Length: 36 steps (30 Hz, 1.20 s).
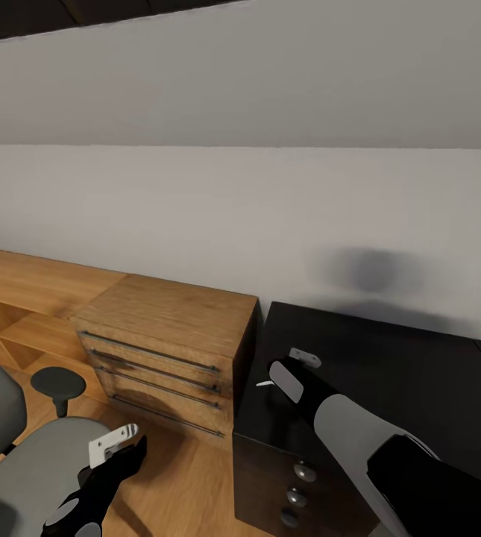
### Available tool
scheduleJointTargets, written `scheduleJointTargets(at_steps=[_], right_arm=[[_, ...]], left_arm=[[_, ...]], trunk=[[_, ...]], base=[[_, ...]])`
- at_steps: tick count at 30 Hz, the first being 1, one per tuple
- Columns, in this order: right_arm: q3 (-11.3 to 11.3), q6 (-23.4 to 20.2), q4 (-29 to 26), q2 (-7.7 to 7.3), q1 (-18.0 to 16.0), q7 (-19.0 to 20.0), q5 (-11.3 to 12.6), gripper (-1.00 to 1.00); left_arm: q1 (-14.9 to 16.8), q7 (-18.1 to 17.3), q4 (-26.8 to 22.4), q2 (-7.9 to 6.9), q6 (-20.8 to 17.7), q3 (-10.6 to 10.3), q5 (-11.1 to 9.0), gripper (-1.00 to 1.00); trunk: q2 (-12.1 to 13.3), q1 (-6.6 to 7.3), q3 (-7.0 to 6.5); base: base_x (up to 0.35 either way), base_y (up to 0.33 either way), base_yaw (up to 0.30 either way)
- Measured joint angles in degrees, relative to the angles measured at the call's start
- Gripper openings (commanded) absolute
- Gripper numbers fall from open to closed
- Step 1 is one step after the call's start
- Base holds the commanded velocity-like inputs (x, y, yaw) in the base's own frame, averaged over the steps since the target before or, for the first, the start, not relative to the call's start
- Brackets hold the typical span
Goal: In the bedroom, organize the workspace by keeping the computer under the desk, ensuring the monitor is on the desk, placing the keyboard on the desk next to the monitor, placing the mouse on the desk next to the keyboard, moving the folder from the swivel chair onto the desk next to the mouse, stacking the notebook on top of the folder with the pen on top of the notebook, and positioning the swivel chair next to the desk.
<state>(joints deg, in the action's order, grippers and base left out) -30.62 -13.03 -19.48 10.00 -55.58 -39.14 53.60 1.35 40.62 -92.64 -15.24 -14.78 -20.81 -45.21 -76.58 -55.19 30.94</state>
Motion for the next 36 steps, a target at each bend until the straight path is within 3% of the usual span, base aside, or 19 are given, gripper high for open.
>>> scheduleJointTargets(at_steps=[16,29,30,36], right_arm=[[-0.29,-0.09,-0.05,0.0,-0.03,-0.2,-0.53,1.0],[-0.24,-0.04,-0.04,0.0,-0.03,-0.18,-0.58,1.0],[-0.25,-0.04,-0.05,0.0,-0.03,-0.19,-0.57,-1.0],[-0.12,0.19,-0.05,0.0,-0.02,-1.23,-0.3,-1.0]], left_arm=[[0.0,0.0,0.01,0.0,0.02,-0.08,-0.04,1.0],[0.0,0.0,0.01,0.0,0.02,-0.08,-0.01,1.0],[0.0,0.0,0.01,0.0,0.01,-0.08,-0.02,1.0],[0.0,0.0,0.0,0.0,0.0,-0.01,-0.05,1.0]], trunk=[[-6.01,-3.28,2.68],[-6.03,-3.29,2.68],[-6.03,-3.29,2.68],[-6.02,-3.29,2.69]], base=[[0.0,0.0,0.0],[0.0,0.0,0.0],[0.0,0.0,0.0],[0.0,0.0,0.0]])
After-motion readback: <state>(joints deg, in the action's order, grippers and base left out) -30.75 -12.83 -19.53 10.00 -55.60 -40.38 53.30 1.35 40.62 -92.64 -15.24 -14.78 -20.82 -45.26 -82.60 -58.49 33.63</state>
